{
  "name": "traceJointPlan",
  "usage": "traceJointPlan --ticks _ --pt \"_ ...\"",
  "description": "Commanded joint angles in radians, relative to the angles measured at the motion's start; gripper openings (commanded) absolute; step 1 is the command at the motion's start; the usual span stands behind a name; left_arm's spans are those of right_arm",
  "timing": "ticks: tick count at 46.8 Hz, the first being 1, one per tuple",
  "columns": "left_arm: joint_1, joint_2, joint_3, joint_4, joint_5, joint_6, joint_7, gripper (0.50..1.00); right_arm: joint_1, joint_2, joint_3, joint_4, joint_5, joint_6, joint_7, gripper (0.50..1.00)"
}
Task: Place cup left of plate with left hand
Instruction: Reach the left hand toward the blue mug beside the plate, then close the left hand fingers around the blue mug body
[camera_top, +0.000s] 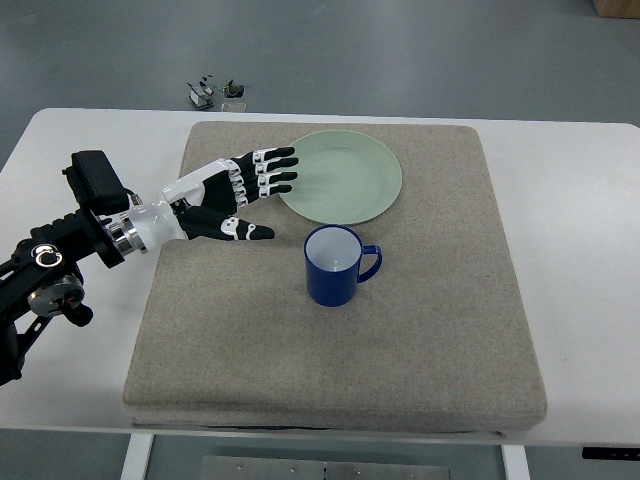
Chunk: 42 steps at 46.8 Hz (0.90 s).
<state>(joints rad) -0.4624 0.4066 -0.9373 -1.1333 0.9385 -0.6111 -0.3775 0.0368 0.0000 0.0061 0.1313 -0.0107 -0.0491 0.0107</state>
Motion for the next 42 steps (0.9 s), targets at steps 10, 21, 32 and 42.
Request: traceJointPlan --ticks 10,21,32,42 --pt "0.03 -0.095 0.002 0.033 0.135 0.0 0.0 0.996 0.0 0.0 0.0 0.001 0.0 0.0 0.0 0.934" --pt "0.025 -0.109 0.008 0.055 0.141 0.0 0.005 0.999 0.0 0.0 0.0 -0.001 0.0 0.0 0.0 0.934" --pt "0.013 -0.121 0.071 0.067 0.141 0.0 0.005 0.996 0.0 0.0 0.0 -0.001 0.0 0.0 0.0 0.934" --pt "-0.008 -0.141 0.075 0.084 0.143 0.0 0.011 0.996 0.0 0.0 0.0 0.001 0.0 0.0 0.0 0.934"
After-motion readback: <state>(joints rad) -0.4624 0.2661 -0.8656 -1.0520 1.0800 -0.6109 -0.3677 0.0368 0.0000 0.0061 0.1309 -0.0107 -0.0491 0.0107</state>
